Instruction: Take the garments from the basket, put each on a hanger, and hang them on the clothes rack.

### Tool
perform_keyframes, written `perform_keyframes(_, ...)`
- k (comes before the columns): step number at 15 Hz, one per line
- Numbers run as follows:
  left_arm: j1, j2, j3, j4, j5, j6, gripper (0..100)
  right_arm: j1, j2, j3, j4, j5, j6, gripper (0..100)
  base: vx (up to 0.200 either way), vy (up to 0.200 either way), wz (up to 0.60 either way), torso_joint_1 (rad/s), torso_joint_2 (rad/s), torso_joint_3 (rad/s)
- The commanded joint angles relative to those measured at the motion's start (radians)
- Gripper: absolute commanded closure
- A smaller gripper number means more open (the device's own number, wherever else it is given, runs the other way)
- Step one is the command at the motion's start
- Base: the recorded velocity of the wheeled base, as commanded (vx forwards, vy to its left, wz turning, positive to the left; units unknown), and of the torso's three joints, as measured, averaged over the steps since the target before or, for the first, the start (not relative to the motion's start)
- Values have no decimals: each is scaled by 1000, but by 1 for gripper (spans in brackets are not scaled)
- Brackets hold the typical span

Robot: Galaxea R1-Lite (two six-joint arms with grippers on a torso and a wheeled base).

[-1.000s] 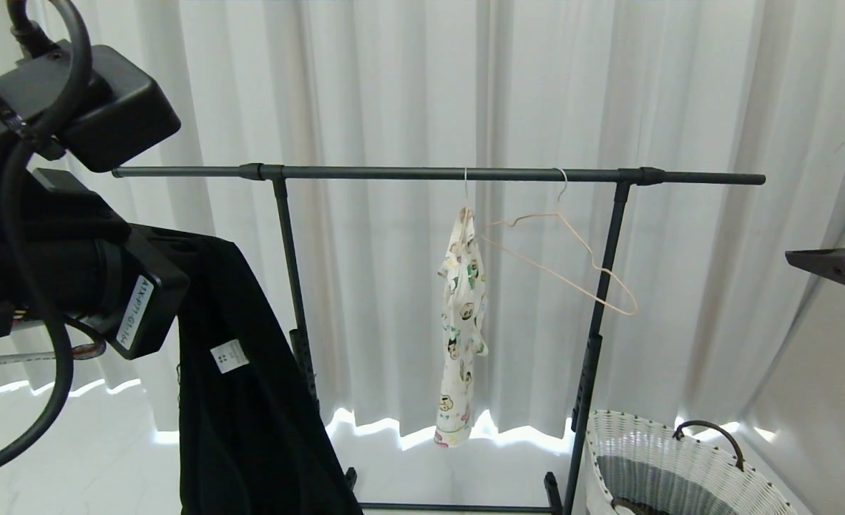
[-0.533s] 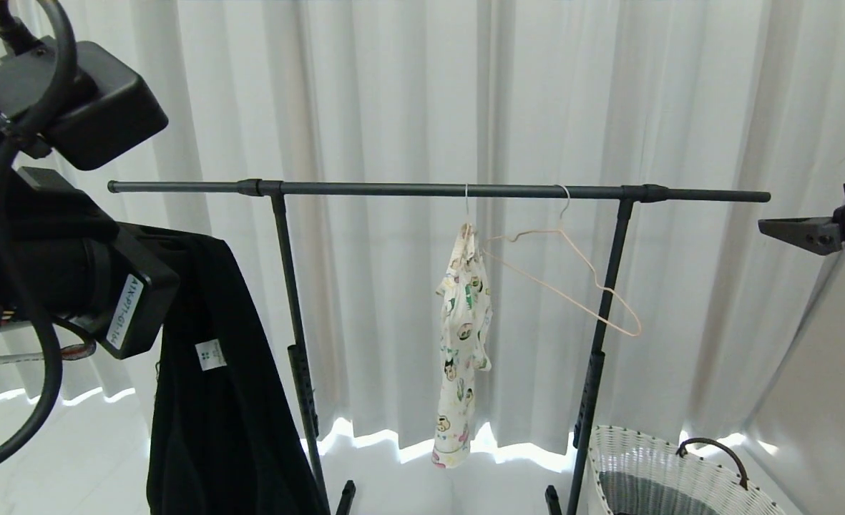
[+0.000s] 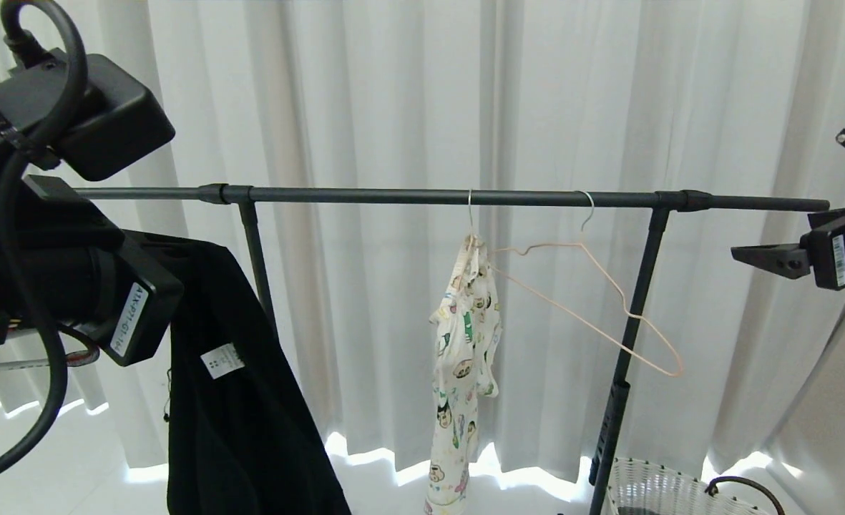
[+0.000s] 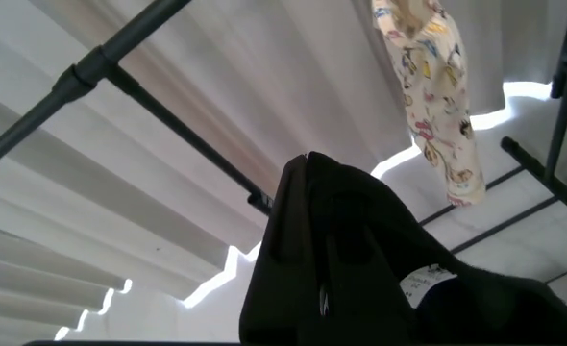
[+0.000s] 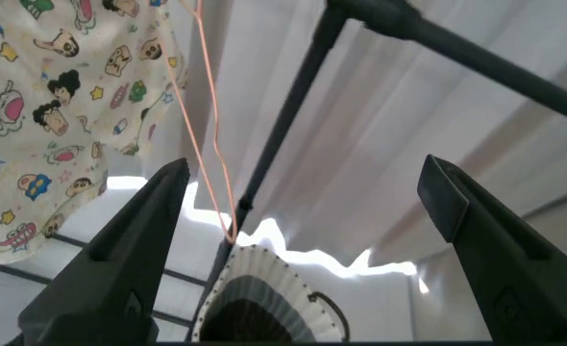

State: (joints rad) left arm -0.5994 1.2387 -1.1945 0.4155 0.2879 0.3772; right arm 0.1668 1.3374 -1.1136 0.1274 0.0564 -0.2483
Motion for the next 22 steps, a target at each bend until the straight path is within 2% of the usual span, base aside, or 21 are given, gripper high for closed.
perform_keyframes(1,0,-1,1,0,1,0,100,10,8,28,-2,13,1,0,200,0,0,-2,2,-2)
perform_keyframes(6,0,-8,30,0,1,0,100,51,22,92,-2,13,49,0,200,0,0,1,2,0)
perform_keyframes(8,-8,-22,36,0,1,2,100,60,29,133,-6,34,64,0,0,0,0,0,0,0)
perform_keyframes(10,-25,-38,39,0,1,2,100,59,43,169,-38,137,75,0,0,0,0,0,0,0)
perform_keyframes(11,-28,-41,41,0,2,2,100,57,57,178,-51,157,75,0,0,0,0,0,0,0)
perform_keyframes(16,-50,-62,42,-1,7,2,100,56,238,179,-189,171,75,0,0,0,0,0,0,0)
perform_keyframes(20,-103,-97,69,0,7,2,100,56,347,172,-201,186,81,0,0,0,0,0,0,0)
perform_keyframes(22,-112,-105,72,0,7,2,100,56,382,159,-206,184,115,0,0,0,0,0,0,0)
